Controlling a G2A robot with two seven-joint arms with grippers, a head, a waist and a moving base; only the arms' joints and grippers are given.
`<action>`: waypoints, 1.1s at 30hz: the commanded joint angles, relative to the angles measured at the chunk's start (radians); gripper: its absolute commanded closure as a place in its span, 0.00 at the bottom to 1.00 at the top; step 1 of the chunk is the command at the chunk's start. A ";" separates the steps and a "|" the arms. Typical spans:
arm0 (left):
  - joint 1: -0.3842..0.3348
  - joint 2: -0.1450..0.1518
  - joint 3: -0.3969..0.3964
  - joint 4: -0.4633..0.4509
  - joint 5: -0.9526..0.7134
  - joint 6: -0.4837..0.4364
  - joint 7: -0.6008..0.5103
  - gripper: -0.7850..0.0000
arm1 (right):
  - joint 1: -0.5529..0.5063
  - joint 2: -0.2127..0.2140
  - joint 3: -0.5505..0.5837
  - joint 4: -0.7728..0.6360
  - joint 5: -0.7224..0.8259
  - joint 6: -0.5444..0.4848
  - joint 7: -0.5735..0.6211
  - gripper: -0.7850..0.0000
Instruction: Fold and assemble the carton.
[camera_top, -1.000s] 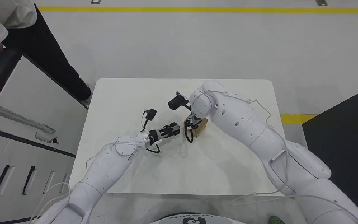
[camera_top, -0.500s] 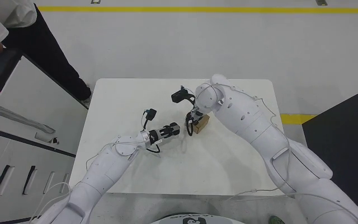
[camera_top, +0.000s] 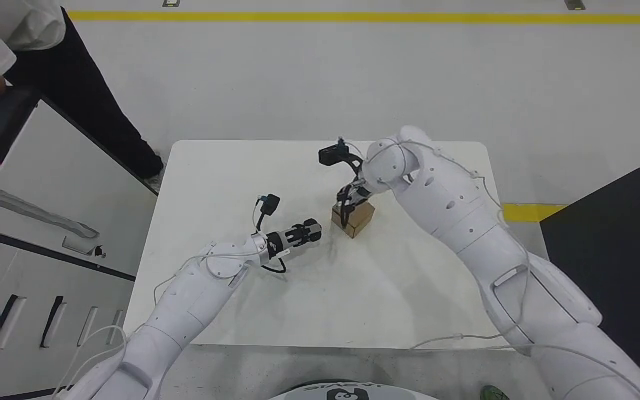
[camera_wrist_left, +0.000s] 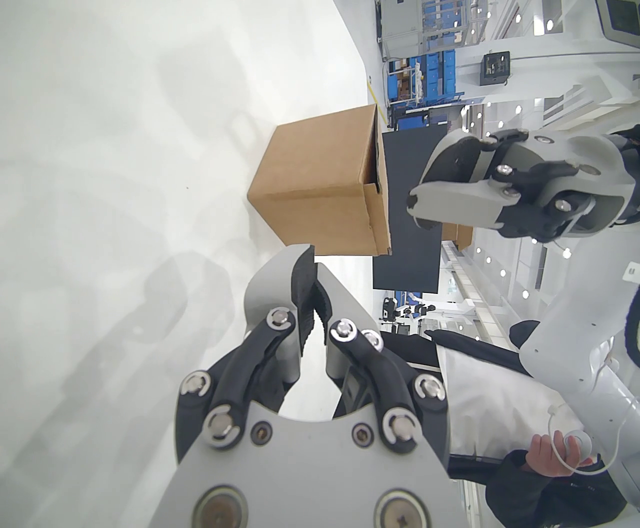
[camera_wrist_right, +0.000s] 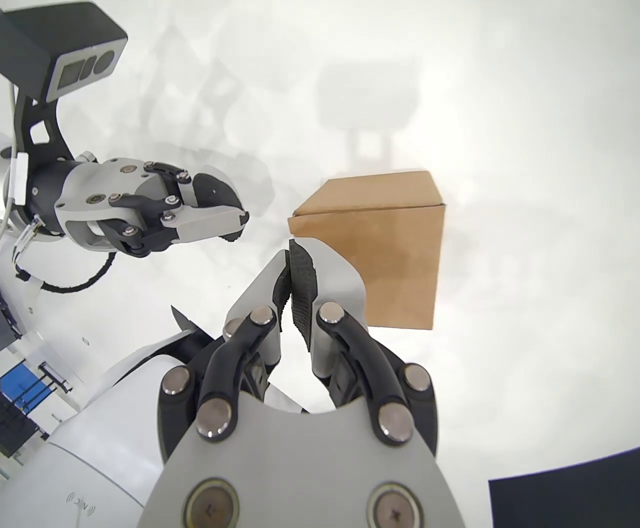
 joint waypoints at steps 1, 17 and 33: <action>0.000 0.000 0.000 0.000 0.000 0.000 0.000 1.00 | -0.010 0.005 0.005 -0.008 -0.021 0.014 -0.015 1.00; 0.000 0.000 0.000 0.000 0.000 0.000 0.000 1.00 | -0.035 -0.007 -0.035 0.002 -0.054 0.030 -0.025 1.00; 0.000 0.000 0.000 0.000 0.000 0.000 0.000 1.00 | -0.035 -0.012 -0.034 0.012 -0.061 0.029 -0.023 1.00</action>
